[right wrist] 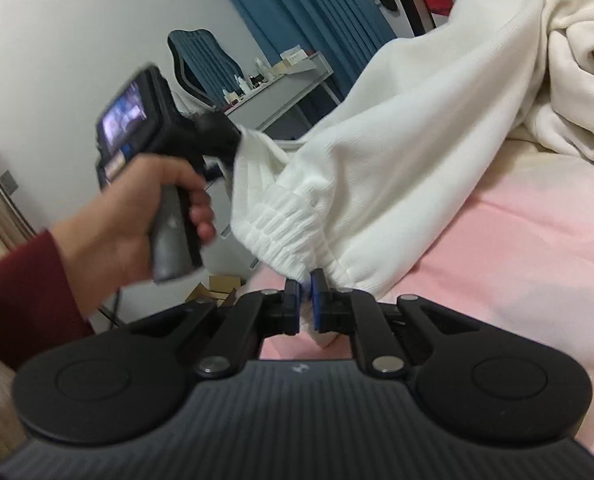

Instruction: Fold clothes

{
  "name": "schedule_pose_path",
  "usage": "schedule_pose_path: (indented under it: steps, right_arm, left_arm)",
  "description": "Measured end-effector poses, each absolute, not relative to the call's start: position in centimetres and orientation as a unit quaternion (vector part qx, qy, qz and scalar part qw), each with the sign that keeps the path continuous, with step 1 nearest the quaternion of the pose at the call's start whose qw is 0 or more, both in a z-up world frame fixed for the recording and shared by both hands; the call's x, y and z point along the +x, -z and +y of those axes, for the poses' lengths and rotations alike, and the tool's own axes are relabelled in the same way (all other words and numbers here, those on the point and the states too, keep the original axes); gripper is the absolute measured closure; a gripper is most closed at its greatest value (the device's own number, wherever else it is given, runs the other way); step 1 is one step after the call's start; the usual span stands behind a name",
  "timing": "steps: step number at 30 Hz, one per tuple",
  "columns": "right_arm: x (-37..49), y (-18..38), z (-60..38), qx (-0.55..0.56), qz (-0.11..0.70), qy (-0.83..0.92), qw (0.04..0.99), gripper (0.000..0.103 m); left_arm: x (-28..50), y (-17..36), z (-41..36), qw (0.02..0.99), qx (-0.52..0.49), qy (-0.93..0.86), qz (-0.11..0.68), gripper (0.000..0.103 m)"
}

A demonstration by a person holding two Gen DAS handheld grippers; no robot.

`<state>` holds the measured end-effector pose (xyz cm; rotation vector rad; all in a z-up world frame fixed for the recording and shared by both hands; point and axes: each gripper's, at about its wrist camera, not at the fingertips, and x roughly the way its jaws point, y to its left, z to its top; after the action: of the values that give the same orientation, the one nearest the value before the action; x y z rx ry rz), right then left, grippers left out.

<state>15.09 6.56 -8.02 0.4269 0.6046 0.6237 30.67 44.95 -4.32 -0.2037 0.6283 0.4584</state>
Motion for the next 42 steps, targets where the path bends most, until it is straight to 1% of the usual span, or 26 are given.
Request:
schedule_pose_path:
  steps: [1,3,4,5,6,8,9,10,11,13,16,23,28,32,37,42]
  right_arm:
    - [15.0,7.7,6.8,0.195,0.289,-0.3,0.888,0.092]
    - [14.8,7.1,7.0,0.177,0.282,-0.304,0.893,0.089]
    - [14.6,6.7,7.0,0.168,0.278,-0.308,0.894,0.082]
    - [14.4,6.4,6.8,0.161,0.275,-0.314,0.894,0.072]
    - [14.2,6.1,6.6,0.154,0.274,-0.32,0.894,0.065]
    - [13.7,5.4,6.2,0.15,0.273,-0.328,0.892,0.024]
    - [13.3,5.1,6.0,0.151,0.273,-0.326,0.893,0.019]
    - [13.0,4.7,5.8,0.152,0.272,-0.324,0.893,0.02]
    - [12.6,4.4,5.5,0.151,0.271,-0.321,0.895,0.021]
    - [12.1,3.4,4.3,0.14,0.26,-0.31,0.904,0.021]
    - [11.4,1.9,2.5,0.124,0.244,-0.295,0.916,0.021]
    - [9.6,-1.6,-2.0,0.087,0.204,-0.257,0.941,0.021]
    - [8.0,-4.7,-9.0,0.059,0.167,-0.217,0.96,0.021]
    - [6.9,-6.4,-14.2,0.033,0.146,-0.17,0.974,0.021]
    - [6.9,-6.4,-18.5,0.034,0.129,-0.13,0.983,0.021]
    - [7.4,-3.2,-21.6,0.052,0.138,-0.108,0.983,0.021]
  left_arm:
    - [30.3,4.5,45.2,0.921,-0.105,-0.221,0.304,0.088]
    - [29.3,4.7,45.4,0.922,-0.115,-0.216,0.299,0.084]
    - [28.7,4.5,45.4,0.923,-0.115,-0.215,0.297,0.077]
    - [27.8,4.3,45.4,0.924,-0.112,-0.217,0.295,0.07]
    - [26.8,4.0,45.1,0.925,-0.109,-0.217,0.291,0.065]
    - [24.6,3.4,44.6,0.928,-0.106,-0.217,0.284,0.041]
    - [23.6,3.0,44.6,0.929,-0.106,-0.218,0.281,0.036]
    - [22.4,2.7,44.5,0.928,-0.108,-0.223,0.279,0.027]
    - [21.2,2.2,44.1,0.927,-0.109,-0.226,0.278,0.024]
    - [18.6,1.0,42.8,0.929,-0.104,-0.227,0.273,0.023]
    - [14.7,-0.7,39.3,0.94,-0.073,-0.222,0.248,0.018]
    - [7.7,-2.8,28.4,0.96,-0.078,-0.148,0.224,0.018]
    - [4.7,-4.1,20.7,0.967,-0.084,-0.086,0.226,0.018]
    - [2.9,-4.5,16.1,0.972,-0.088,-0.044,0.215,0.018]
    - [1.9,-2.1,12.7,0.978,-0.067,-0.019,0.199,0.018]
    - [1.6,1.1,12.6,0.975,-0.024,-0.023,0.218,0.018]
